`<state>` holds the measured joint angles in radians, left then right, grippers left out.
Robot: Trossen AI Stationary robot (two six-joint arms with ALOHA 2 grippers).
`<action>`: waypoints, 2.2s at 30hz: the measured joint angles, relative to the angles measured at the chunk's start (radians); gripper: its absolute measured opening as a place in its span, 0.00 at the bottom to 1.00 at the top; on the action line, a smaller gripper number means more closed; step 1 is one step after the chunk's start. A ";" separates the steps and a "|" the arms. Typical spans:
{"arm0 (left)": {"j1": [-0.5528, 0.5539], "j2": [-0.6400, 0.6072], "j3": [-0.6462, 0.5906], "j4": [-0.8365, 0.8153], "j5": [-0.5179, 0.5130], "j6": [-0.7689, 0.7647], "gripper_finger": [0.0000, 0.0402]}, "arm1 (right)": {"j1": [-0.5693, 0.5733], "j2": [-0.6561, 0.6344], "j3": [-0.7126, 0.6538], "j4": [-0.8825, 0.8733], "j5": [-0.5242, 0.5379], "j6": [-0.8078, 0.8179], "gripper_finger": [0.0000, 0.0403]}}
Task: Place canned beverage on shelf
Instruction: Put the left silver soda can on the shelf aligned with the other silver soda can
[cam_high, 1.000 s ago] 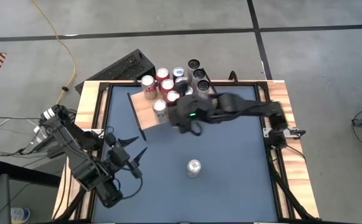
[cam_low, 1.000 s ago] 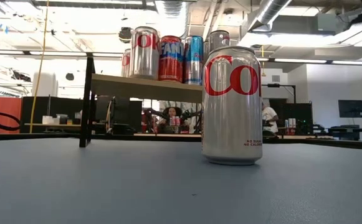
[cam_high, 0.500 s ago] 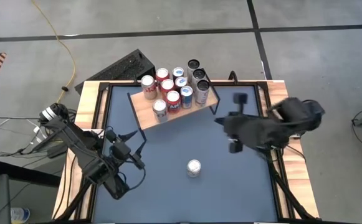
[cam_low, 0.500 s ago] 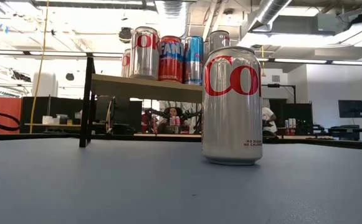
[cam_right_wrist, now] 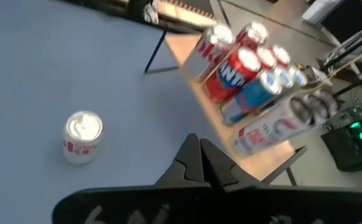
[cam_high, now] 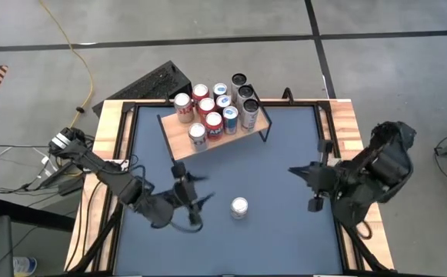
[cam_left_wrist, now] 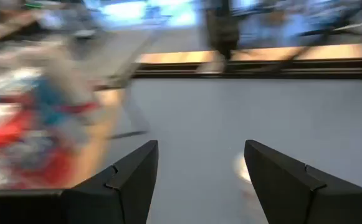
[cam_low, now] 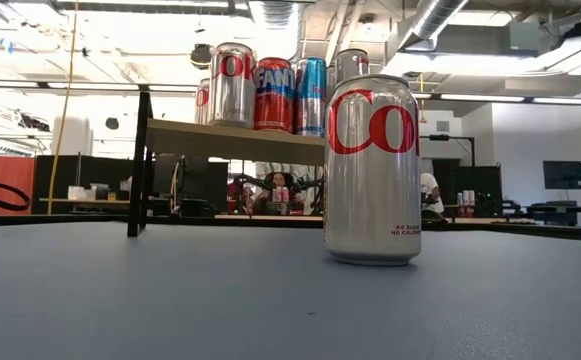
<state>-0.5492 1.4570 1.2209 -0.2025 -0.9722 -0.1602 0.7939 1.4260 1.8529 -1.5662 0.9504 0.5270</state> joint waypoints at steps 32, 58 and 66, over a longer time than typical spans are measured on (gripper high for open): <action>0.346 -0.212 -0.655 0.848 0.268 -0.004 0.00 | 0.162 -0.005 -0.212 0.052 0.033 0.235 0.00; 0.364 -0.211 -0.642 0.779 0.042 -0.049 0.00 | 0.161 -0.005 -0.213 0.061 0.046 0.227 0.00; 0.364 -0.211 -0.642 0.768 -0.042 -0.067 0.00 | 0.162 -0.002 -0.213 0.065 0.044 0.231 0.00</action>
<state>-0.1852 1.2461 0.5785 0.5657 -1.0141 -0.2267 0.9554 1.4240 1.6398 -1.5009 0.9947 0.7581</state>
